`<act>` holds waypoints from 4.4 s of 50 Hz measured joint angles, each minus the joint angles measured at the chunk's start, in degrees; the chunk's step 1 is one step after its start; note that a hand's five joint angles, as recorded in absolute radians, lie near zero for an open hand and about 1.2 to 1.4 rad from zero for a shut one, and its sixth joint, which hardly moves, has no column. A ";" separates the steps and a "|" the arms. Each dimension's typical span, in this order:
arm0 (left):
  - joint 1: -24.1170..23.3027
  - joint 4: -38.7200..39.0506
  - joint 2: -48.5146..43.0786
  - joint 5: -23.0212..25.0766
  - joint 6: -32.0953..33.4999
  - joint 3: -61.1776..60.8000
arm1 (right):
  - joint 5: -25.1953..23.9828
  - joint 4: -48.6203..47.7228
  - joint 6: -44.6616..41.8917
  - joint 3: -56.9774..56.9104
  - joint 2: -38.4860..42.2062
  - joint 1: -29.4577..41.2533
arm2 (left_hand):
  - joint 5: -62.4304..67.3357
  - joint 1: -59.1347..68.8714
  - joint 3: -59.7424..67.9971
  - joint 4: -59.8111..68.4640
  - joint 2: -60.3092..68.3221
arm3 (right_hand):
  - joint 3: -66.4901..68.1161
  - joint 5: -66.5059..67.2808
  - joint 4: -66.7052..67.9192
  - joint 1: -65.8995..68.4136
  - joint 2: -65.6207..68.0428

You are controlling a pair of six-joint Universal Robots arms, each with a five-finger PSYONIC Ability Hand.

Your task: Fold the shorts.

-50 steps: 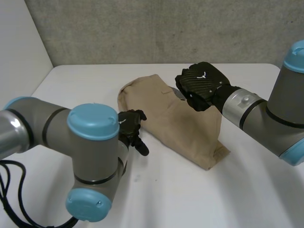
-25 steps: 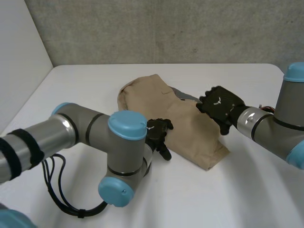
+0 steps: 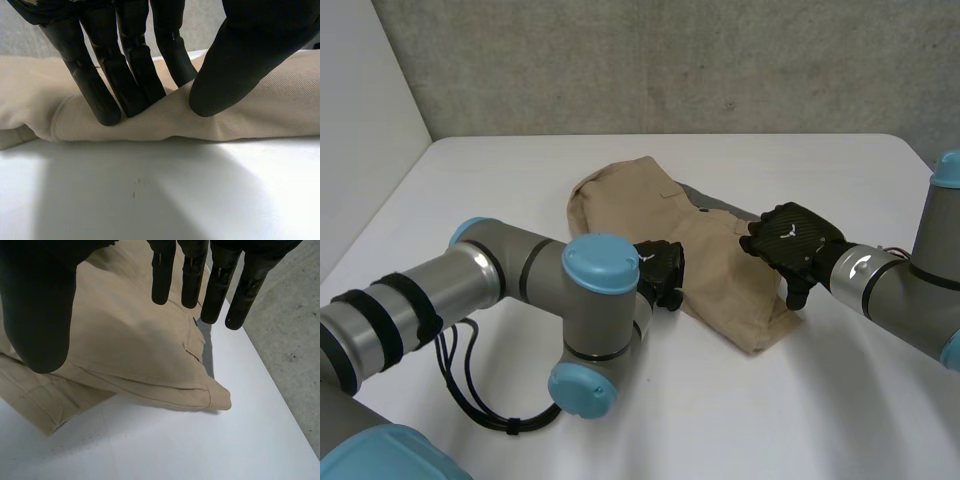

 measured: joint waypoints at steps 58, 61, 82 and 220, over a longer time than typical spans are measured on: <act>16.20 -0.19 35.85 1.60 10.65 -29.91 | 10.63 -9.29 43.16 6.27 -0.55 24.42 | -33.15 -32.41 -33.18 -35.18 -35.31 | -3.32 -2.76 -2.52 -3.23 -4.03; 17.32 -0.16 37.66 1.42 10.66 -31.59 | 11.86 -9.81 42.95 4.58 1.82 26.13 | -35.02 -34.81 -34.85 -37.13 -37.08 | 0.62 0.84 1.49 0.23 -0.22; 26.80 -0.10 49.11 2.10 10.56 -41.91 | 16.66 -9.90 37.85 -4.39 12.96 29.89 | -38.65 -37.14 -38.38 -40.64 -40.21 | 6.84 6.43 7.56 4.96 6.06; 26.86 -1.63 34.88 11.34 18.56 -36.10 | 14.90 9.53 32.54 5.90 -9.88 12.31 | -0.46 0.22 2.08 1.05 0.83 | -2.20 -1.98 -2.01 -2.16 -2.33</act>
